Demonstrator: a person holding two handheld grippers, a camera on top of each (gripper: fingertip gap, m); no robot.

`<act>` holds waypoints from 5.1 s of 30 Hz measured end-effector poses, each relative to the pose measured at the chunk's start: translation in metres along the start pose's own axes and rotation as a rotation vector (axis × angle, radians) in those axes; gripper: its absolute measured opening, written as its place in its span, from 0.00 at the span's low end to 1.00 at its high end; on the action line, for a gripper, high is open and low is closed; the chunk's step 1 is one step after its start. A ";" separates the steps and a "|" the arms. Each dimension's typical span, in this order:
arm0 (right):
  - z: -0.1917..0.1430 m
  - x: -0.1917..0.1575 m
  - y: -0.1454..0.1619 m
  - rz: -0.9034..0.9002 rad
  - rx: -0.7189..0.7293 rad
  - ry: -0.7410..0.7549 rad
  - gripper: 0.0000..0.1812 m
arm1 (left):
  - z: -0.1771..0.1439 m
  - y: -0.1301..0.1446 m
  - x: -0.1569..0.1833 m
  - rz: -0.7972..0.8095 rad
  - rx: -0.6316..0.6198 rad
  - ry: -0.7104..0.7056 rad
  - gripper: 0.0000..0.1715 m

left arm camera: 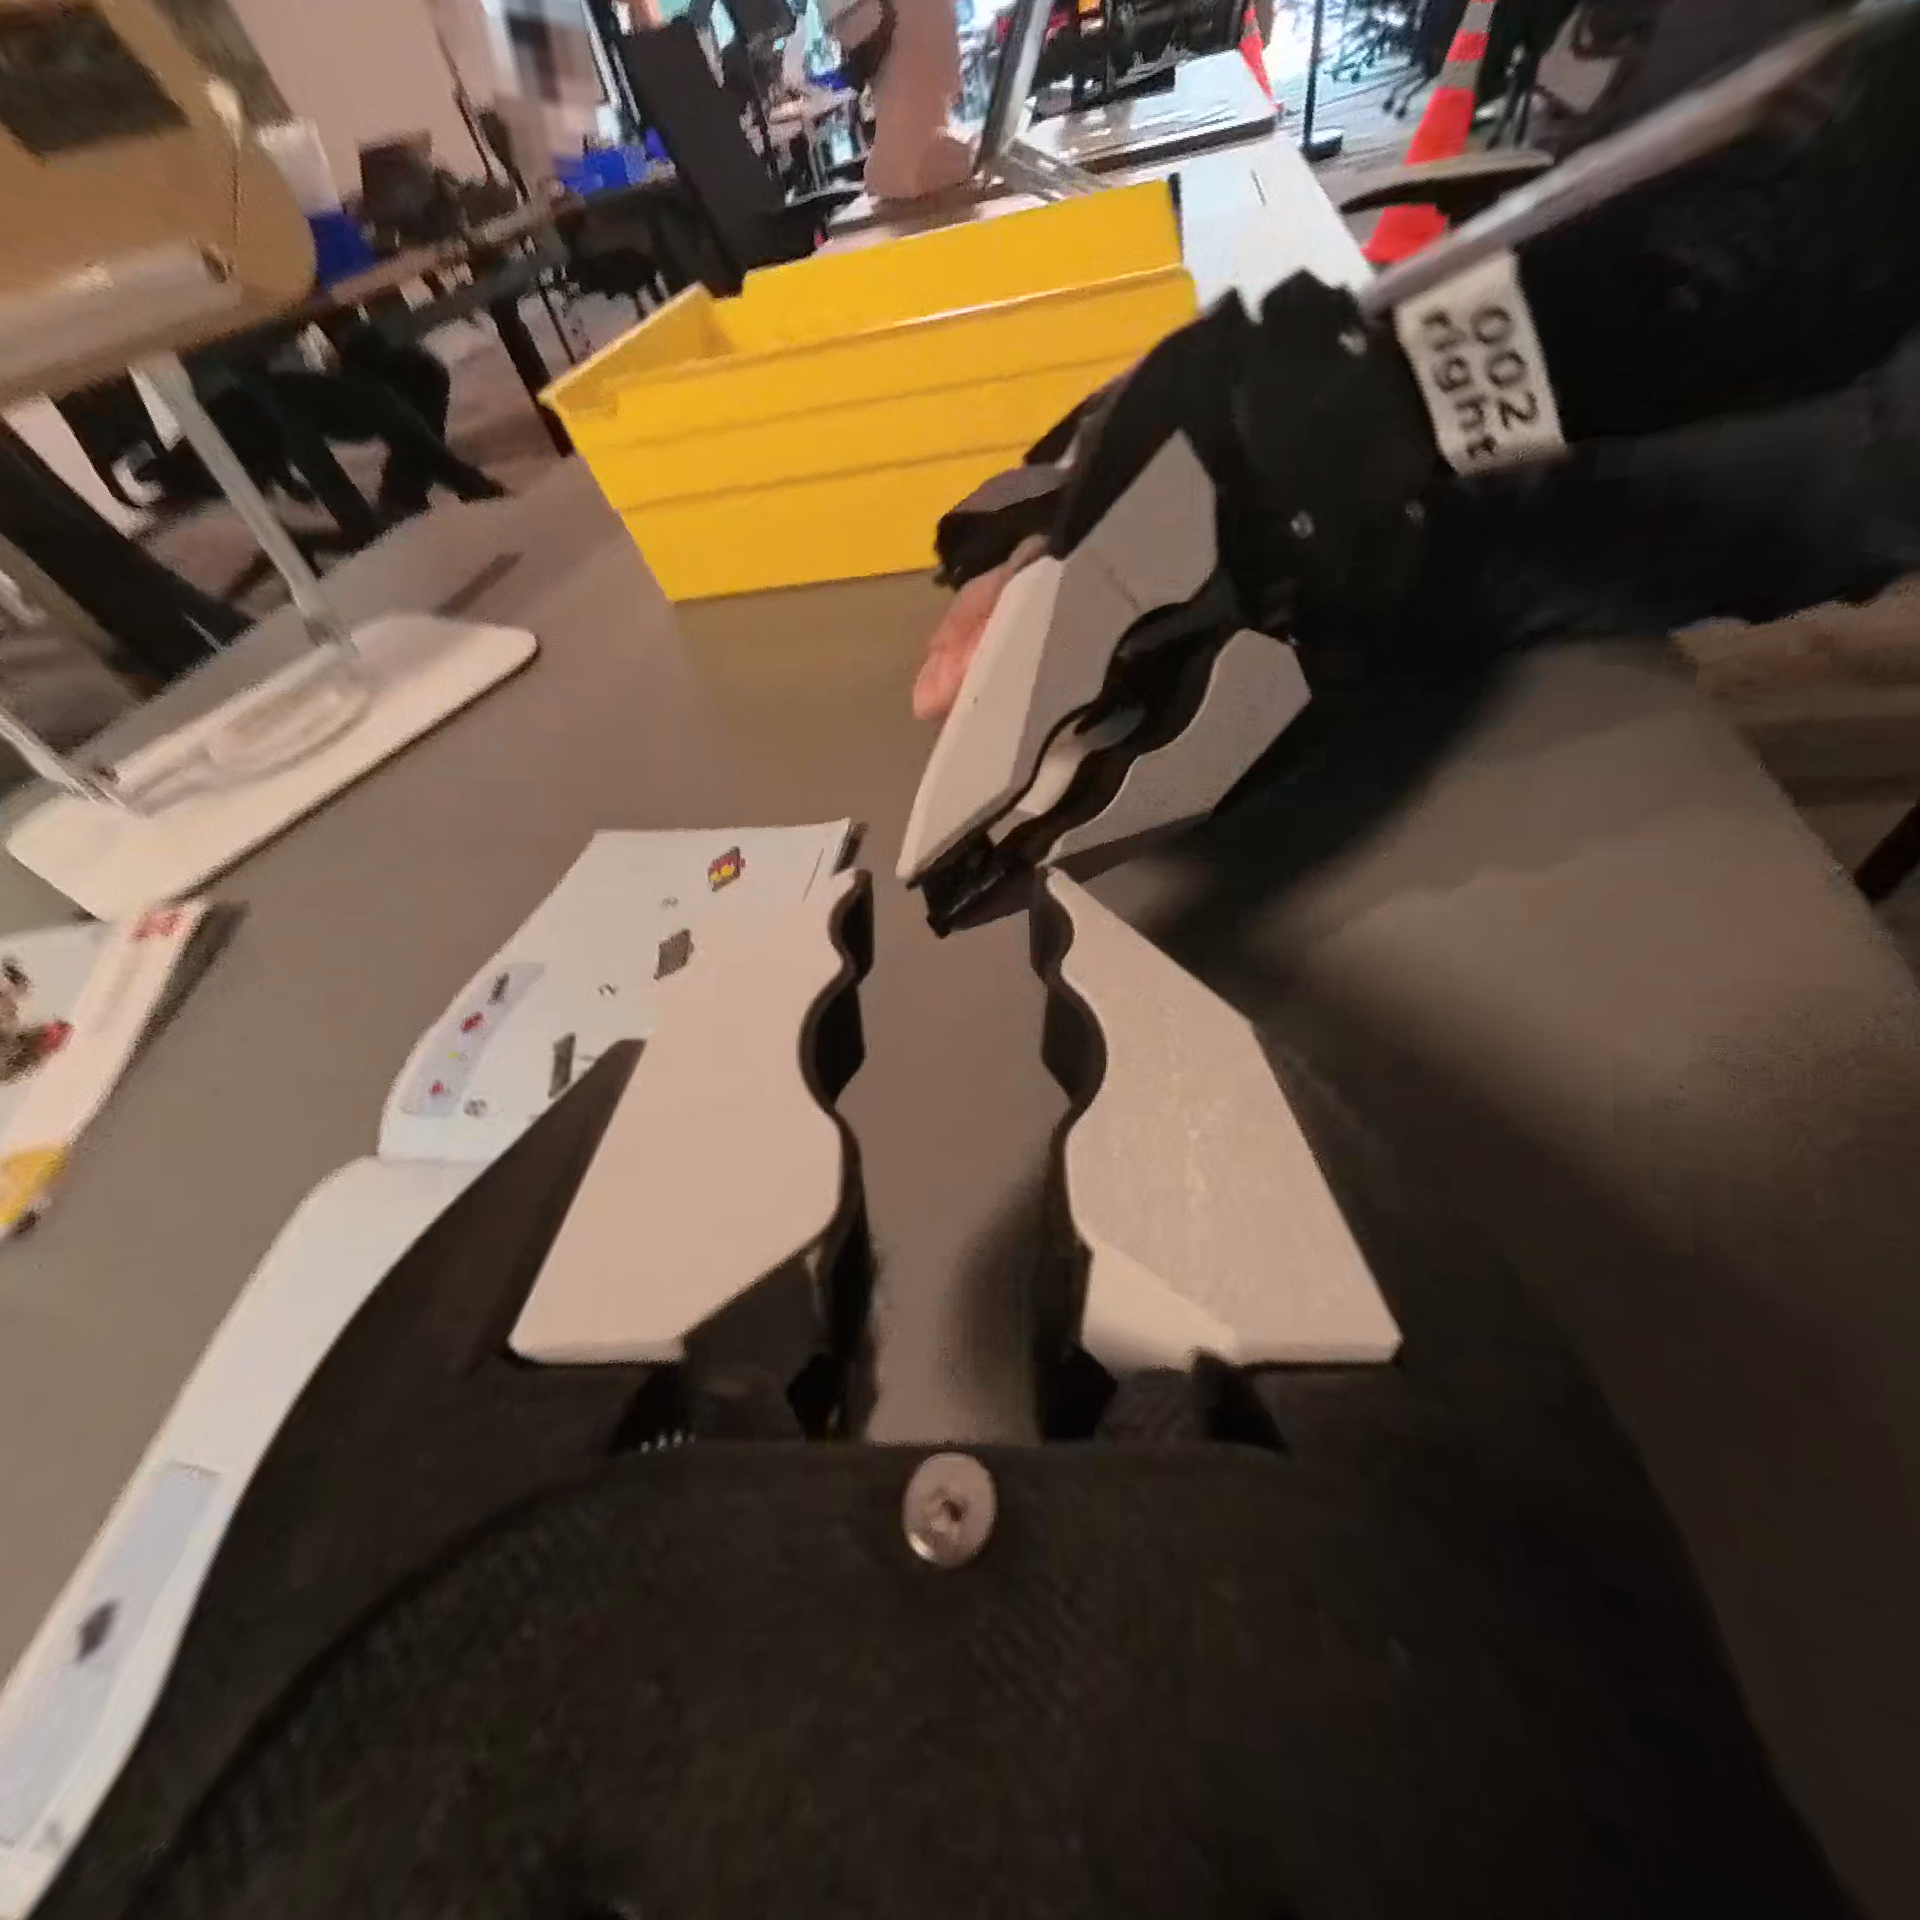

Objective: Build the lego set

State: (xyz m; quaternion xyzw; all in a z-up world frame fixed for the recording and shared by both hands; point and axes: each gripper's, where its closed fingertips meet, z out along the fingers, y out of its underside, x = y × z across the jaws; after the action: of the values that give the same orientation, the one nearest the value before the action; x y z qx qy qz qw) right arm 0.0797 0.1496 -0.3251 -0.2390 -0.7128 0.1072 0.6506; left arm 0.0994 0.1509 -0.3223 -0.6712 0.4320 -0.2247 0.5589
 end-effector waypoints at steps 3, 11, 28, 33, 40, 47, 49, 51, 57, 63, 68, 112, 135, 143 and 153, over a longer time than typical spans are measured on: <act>0.002 0.002 0.005 -0.084 -0.047 0.044 0.03 | 0.001 0.003 -0.005 -0.099 -0.018 0.006 0.12; 0.006 0.000 0.011 -0.190 -0.109 0.078 0.03 | 0.003 0.008 -0.007 -0.162 -0.040 0.011 0.09; 0.006 -0.005 0.015 -0.061 -0.125 0.016 0.14 | 0.002 0.016 -0.016 -0.171 -0.076 -0.017 0.09; -0.009 -0.007 0.014 0.326 -0.022 -0.177 0.20 | 0.000 0.018 -0.012 0.032 -0.072 0.015 0.09; -0.017 -0.027 0.008 0.580 0.033 -0.403 0.18 | 0.001 0.021 0.017 0.255 -0.065 0.113 0.09; -0.023 -0.028 -0.005 0.656 0.092 -0.472 0.15 | 0.000 0.019 0.026 0.308 -0.034 0.149 0.09; -0.023 -0.029 -0.007 0.653 0.098 -0.485 0.11 | 0.000 0.019 0.029 0.329 -0.025 0.156 0.09; -0.024 -0.030 -0.008 0.647 0.098 -0.490 0.08 | 0.000 0.019 0.030 0.345 -0.026 0.158 0.09; -0.024 -0.033 0.016 0.638 -0.057 -0.492 0.08 | 0.004 0.020 0.015 0.326 -0.049 0.060 0.08; -0.034 -0.052 0.038 0.658 -0.236 -0.599 0.08 | -0.003 0.006 -0.016 0.256 0.045 -0.112 0.10; -0.033 -0.054 0.044 0.702 -0.263 -0.598 0.09 | -0.009 -0.001 -0.026 0.218 0.103 -0.171 0.09; -0.066 0.098 0.109 0.299 -0.236 0.556 0.00 | -0.211 -0.080 -0.004 -0.126 0.512 -0.689 0.13; -0.083 0.108 0.151 0.352 -0.450 0.681 0.00 | -0.379 0.191 -0.208 -0.539 -1.191 -0.346 0.08; -0.082 0.106 0.153 0.354 -0.464 0.674 0.00 | -0.375 0.218 -0.214 -0.581 -1.248 -0.306 0.15; -0.078 0.104 0.154 0.359 -0.465 0.653 0.00 | -0.373 0.219 -0.214 -0.607 -1.226 -0.292 0.08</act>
State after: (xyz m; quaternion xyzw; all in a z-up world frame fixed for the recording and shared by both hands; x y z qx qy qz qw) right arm 0.1833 0.3203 -0.2956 -0.5204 -0.4220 -0.0259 0.7419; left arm -0.3779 0.1210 -0.3879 -0.9798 0.1947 0.0058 0.0443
